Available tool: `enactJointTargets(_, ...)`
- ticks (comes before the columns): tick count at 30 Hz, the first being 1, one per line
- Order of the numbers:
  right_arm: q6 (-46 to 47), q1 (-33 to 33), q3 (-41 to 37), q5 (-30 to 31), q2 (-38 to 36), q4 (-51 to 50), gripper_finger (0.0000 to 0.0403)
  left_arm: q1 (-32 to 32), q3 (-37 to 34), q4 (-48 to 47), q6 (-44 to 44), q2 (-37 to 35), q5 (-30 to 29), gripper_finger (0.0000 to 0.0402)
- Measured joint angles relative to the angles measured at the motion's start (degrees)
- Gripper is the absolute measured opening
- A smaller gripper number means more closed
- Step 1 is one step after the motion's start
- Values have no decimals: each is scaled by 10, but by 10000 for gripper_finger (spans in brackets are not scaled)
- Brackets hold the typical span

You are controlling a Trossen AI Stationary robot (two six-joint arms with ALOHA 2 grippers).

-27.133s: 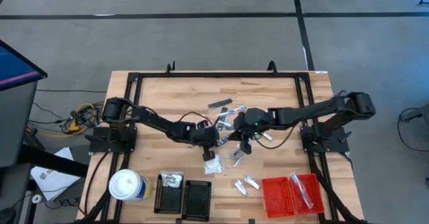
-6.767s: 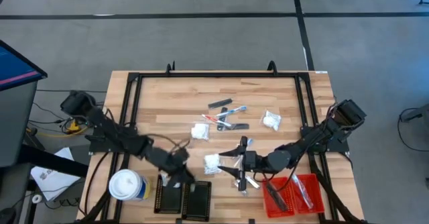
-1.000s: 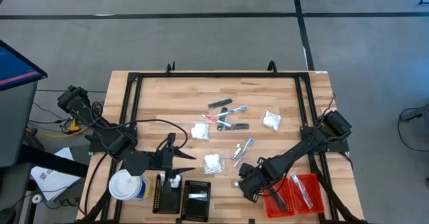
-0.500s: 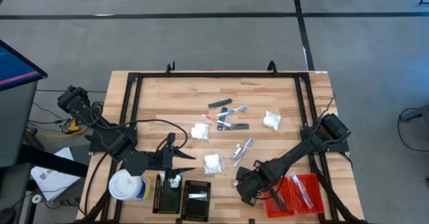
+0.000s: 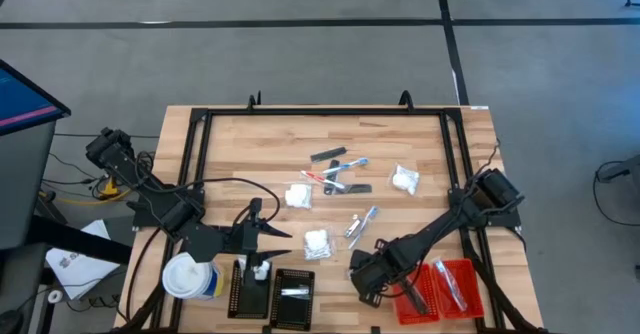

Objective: Pick & Place Travel size toiletries
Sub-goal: Put the nail cutter into the right black bin

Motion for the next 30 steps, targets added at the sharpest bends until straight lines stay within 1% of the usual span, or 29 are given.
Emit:
enactJointTargets(4, -14, -1, 0, -17, 0, 23, 91, 0, 0, 0, 0, 0, 0, 131)
enactJointTargets(13, -20, -8, 0, -25, 1, 17, 91, 0, 0, 0, 0, 0, 0, 131)
enactJointTargets(19, -18, -27, 0, -27, 0, -39, 91, 0, 0, 0, 0, 0, 0, 131)
enactJointTargets(22, 0, -43, 0, -27, 0, -80, 91, 0, 0, 0, 0, 0, 0, 131)
enactJointTargets(26, 2, -58, 1, -27, 0, -90, 91, 0, 0, 0, 1, 0, 0, 131)
enactJointTargets(30, -10, -60, 26, 12, 2, -115, 87, 0, 0, 0, 1, 0, 0, 131)
